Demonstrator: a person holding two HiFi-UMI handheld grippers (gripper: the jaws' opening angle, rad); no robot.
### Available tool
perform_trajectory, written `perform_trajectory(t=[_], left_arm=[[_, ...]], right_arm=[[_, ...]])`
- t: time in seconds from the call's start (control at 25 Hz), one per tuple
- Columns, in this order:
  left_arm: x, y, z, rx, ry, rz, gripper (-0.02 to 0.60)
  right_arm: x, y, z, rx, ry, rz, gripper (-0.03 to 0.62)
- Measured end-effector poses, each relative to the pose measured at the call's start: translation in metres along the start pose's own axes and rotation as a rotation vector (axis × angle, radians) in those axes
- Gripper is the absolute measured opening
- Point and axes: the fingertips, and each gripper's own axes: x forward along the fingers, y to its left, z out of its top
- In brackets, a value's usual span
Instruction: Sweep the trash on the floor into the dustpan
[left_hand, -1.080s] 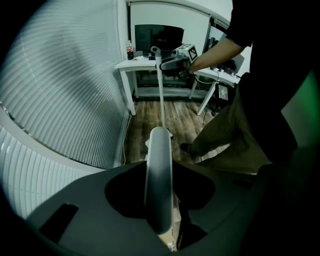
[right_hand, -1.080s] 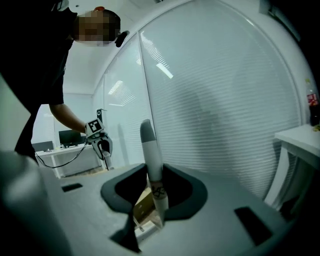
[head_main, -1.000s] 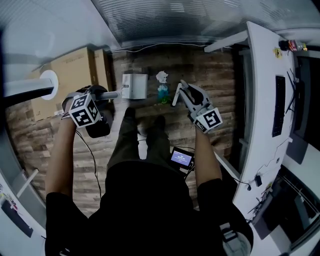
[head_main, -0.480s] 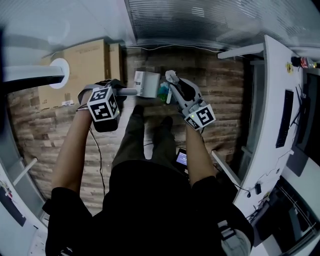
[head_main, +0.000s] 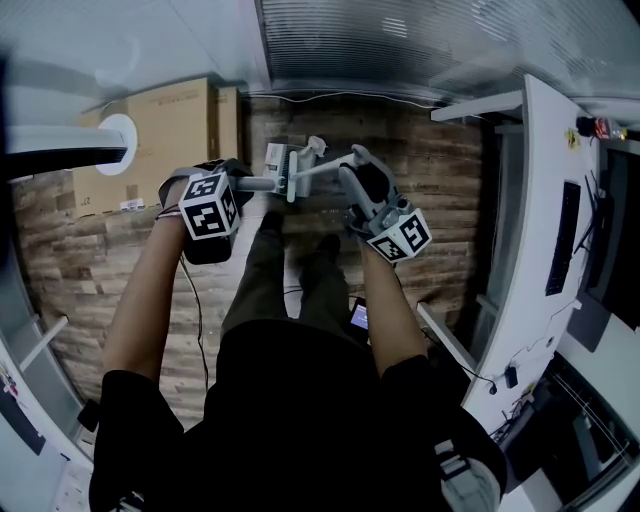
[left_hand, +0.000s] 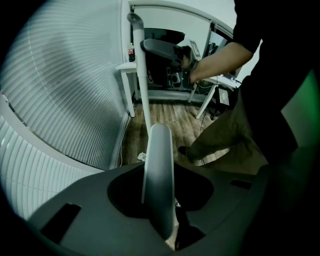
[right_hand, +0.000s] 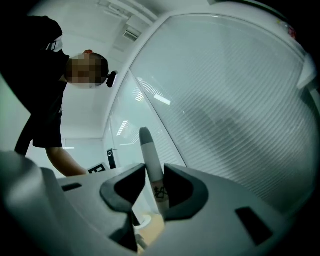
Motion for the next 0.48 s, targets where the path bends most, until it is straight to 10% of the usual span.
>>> perform_trajectory(t=[0.48], left_arm=[[-0.002, -0.002, -0.009, -0.053, 0.03, 0.013, 0.081]], right_arm=[[-0.036, -0.029, 0.077, -0.272, 0.104, -0.04, 0.097]])
